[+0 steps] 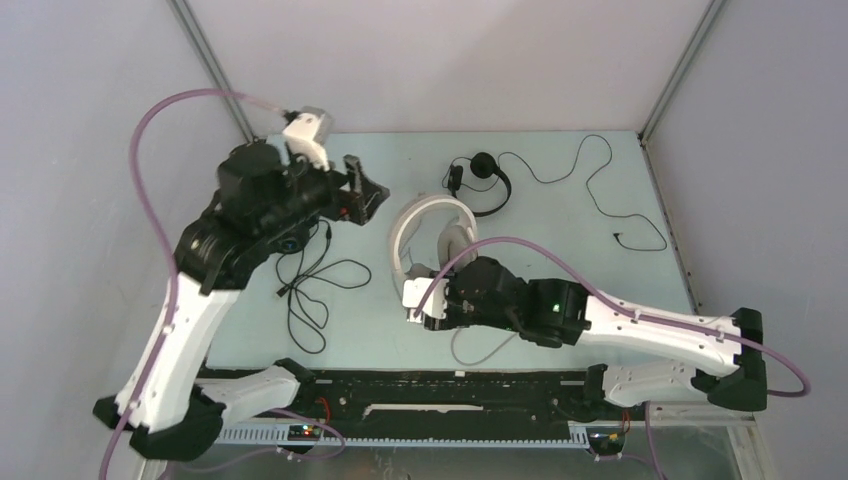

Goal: Wrap the headphones
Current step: Wrap the headphones cable around the headphones.

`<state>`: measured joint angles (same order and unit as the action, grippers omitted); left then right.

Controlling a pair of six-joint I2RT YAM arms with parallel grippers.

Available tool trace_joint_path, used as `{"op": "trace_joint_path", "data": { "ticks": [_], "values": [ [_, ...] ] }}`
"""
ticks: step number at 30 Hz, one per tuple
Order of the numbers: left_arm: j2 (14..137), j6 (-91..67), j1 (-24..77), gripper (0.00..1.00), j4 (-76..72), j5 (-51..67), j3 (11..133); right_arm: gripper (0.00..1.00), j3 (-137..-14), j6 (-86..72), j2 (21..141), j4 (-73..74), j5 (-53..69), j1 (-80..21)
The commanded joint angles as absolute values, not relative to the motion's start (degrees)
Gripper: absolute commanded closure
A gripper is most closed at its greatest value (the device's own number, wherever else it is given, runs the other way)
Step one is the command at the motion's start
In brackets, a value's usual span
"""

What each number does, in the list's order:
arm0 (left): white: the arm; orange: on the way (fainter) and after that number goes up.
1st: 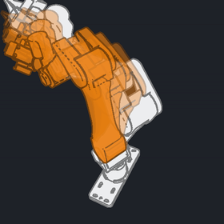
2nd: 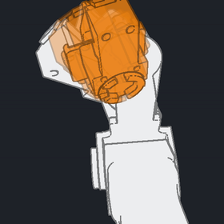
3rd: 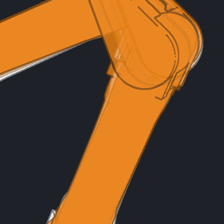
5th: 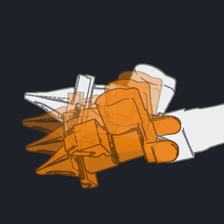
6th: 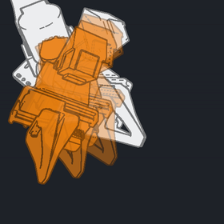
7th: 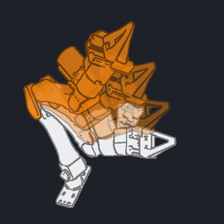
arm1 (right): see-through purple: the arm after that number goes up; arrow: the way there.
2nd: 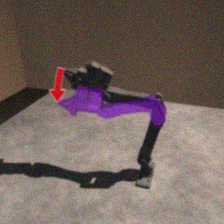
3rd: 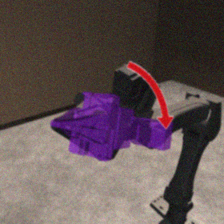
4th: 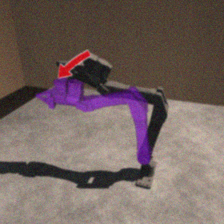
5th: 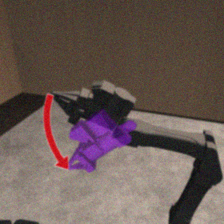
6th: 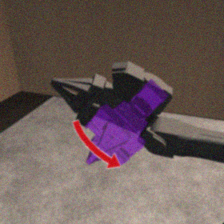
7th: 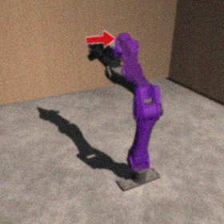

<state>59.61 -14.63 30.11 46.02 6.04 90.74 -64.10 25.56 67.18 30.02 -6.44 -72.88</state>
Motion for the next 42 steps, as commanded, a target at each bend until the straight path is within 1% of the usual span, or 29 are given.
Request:
{"op": "trace_joint_path", "data": {
  "ticks": [1,5,6,11,13,16,19,27,31,33,34,41,42],
  "values": [
    [65.8,-3.9,31.5,0.08,48.1,7.1,94.6,0.52,-67.2,31.3,68.6,22.2,-15.8,-75.5],
    [69.3,3.6,34.6,0.05,49.2,0.3,96.9,0.52,-67.2,31.8,70.5,21.6,-17.8,-76.5],
    [69.9,4.3,35.3,0.05,49.3,0.2,97.5,0.52,-67.1,31.9,70.9,21.5,-18.2,-76.7],
    [71.2,7.8,41.0,0.0,48.8,-7.7,99.4,0.52,-67.1,32.1,72.4,21.0,-19.3,-76.7],
    [71.8,8.7,42.6,0.0,49.3,-10.3,100.2,0.52,-67.2,32.2,72.9,20.9,-19.5,-76.8],
    [73.1,7.6,43.7,0.0,50.9,-10.8,102.4,0.52,-67.1,32.4,73.6,20.7,-20.0,-76.9],
    [73.3,7.2,44.3,0.03,51.3,-8.5,101.9,0.52,-67.1,32.7,73.7,20.7,-20.5,-77.0],
    [74.2,11.3,48.1,0.09,50.6,-12.4,97.8,0.52,-67.1,32.4,73.7,20.7,-22.0,-77.0],
    [75.4,13.5,49.2,0.17,49.0,-17.0,95.7,0.52,-67.1,32.3,73.9,20.6,-22.3,-77.1],
    [76.6,14.2,49.5,0.26,49.9,-18.5,95.5,0.52,-67.1,32.2,73.7,20.5,-22.7,-77.2],
    [77.1,14.3,49.5,0.28,50.5,-19.1,95.5,0.52,-67.1,32.2,73.6,20.4,-22.7,-77.2],
    [79.0,15.6,51.0,0.34,48.3,-22.0,95.4,0.52,-67.1,32.7,74.1,20.8,-23.4,-77.5],
    [79.0,15.8,51.3,0.38,47.7,-22.1,95.3,0.52,-67.1,32.7,74.2,20.9,-23.6,-77.6]
  ]
}}
